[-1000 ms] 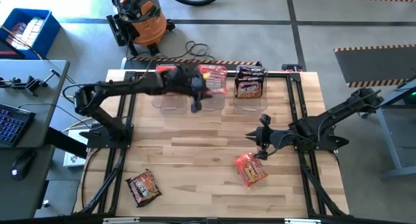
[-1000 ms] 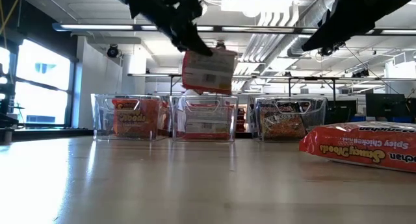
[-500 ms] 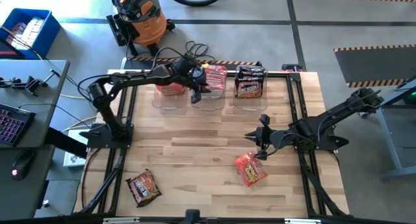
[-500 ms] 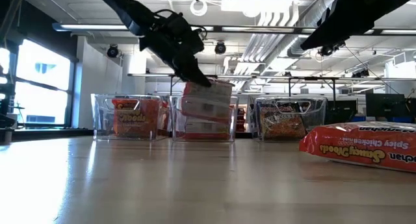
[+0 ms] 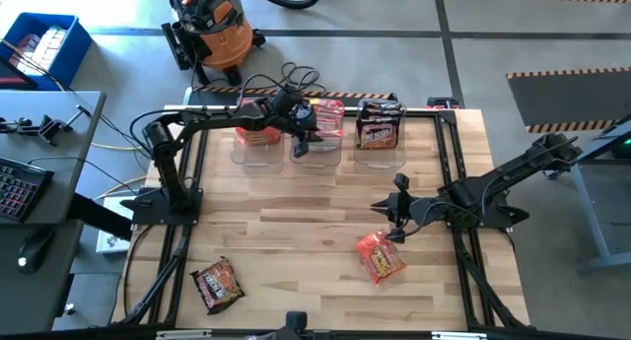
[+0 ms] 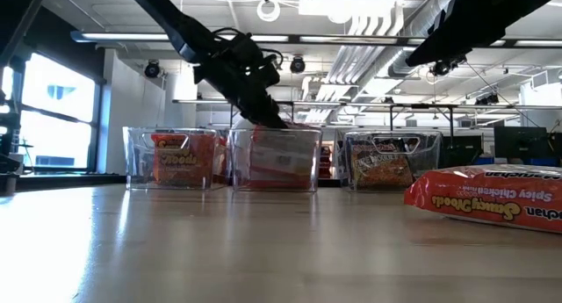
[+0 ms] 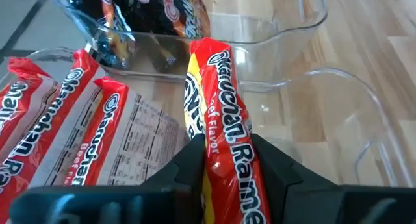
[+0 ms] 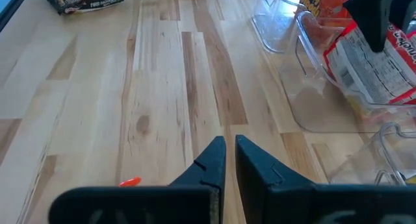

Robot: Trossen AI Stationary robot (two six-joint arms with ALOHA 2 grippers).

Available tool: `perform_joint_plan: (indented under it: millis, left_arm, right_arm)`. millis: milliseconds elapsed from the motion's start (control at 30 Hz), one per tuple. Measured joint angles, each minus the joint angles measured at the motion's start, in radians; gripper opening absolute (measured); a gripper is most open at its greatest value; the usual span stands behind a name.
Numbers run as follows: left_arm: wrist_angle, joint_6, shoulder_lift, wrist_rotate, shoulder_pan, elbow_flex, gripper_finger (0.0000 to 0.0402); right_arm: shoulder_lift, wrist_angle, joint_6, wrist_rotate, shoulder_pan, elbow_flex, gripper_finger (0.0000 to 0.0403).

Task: Sort Maruchan noodles
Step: Put the red noodle pack into the middle transparent bin, then put the black noodle pack into the right transparent bin

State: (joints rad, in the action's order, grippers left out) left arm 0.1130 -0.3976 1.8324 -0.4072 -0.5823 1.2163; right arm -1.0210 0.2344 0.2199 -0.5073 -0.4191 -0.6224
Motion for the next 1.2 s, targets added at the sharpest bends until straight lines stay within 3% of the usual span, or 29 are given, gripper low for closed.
perform_joint_plan:
  millis: [333,800,1067,1200]
  left_arm:
    - [-0.001,-0.068,0.007,0.115,0.016,0.0,0.0134]
    - [-0.01,-0.146,-0.04,0.323,0.043,0.0,0.0142]
    - [0.059,-0.13,-0.184,0.408,0.098,0.0,0.0105]
    - [0.178,-0.068,-0.257,0.475,0.153,0.002,0.0061]
  right_arm:
    - [0.0,0.0,0.0,0.004,0.0,0.0,0.0016]
    - [0.0,0.001,-0.01,0.006,0.0,0.0,0.0016]
    - [-0.001,-0.014,-0.165,-0.017,-0.009,0.0,0.0008]
    - [-0.001,-0.221,-0.253,-0.053,-0.008,0.089,0.0002]
